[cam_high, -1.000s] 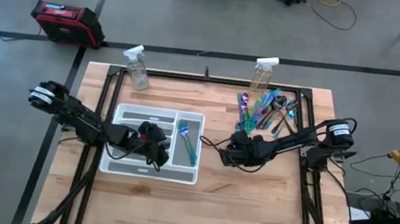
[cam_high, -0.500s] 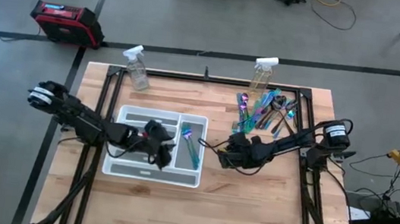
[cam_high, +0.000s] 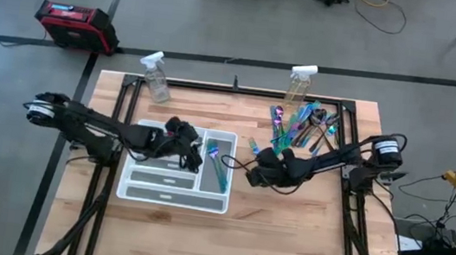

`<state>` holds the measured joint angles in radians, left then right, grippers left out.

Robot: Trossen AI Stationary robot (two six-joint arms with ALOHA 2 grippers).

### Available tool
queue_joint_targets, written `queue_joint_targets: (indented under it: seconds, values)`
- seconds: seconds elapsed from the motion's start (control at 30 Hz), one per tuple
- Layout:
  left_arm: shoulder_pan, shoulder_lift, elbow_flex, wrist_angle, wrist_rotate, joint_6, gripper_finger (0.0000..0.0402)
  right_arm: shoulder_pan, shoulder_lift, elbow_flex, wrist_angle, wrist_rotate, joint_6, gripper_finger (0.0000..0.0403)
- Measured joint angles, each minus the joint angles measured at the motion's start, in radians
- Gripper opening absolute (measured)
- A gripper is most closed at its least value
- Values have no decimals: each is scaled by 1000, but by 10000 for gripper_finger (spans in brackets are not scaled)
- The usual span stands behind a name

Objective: Sort silverware
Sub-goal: Put the blue fork with the other blue forks on the silverware tray

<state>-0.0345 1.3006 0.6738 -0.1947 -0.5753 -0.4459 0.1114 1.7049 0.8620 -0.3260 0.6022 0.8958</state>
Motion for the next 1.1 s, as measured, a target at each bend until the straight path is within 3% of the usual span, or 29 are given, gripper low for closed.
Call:
queue_joint_targets:
  seconds: [0.23,0.43,0.57,0.77,1.1]
  values:
    - [-1,-161,17,-130,-63,-34,132,-4,-62,93,96,-7,-118,3]
    - [-1,-295,-42,-189,-95,-45,132,-14,15,231,208,-97,-198,3]
    - [-1,-359,-95,-190,-110,-53,132,-28,108,337,212,-88,-183,3]
    - [0,-415,-134,-188,-254,-68,132,-48,264,470,193,-110,-108,3]
    - [-2,-407,-167,-190,-247,-61,132,-45,396,565,113,-101,30,3]
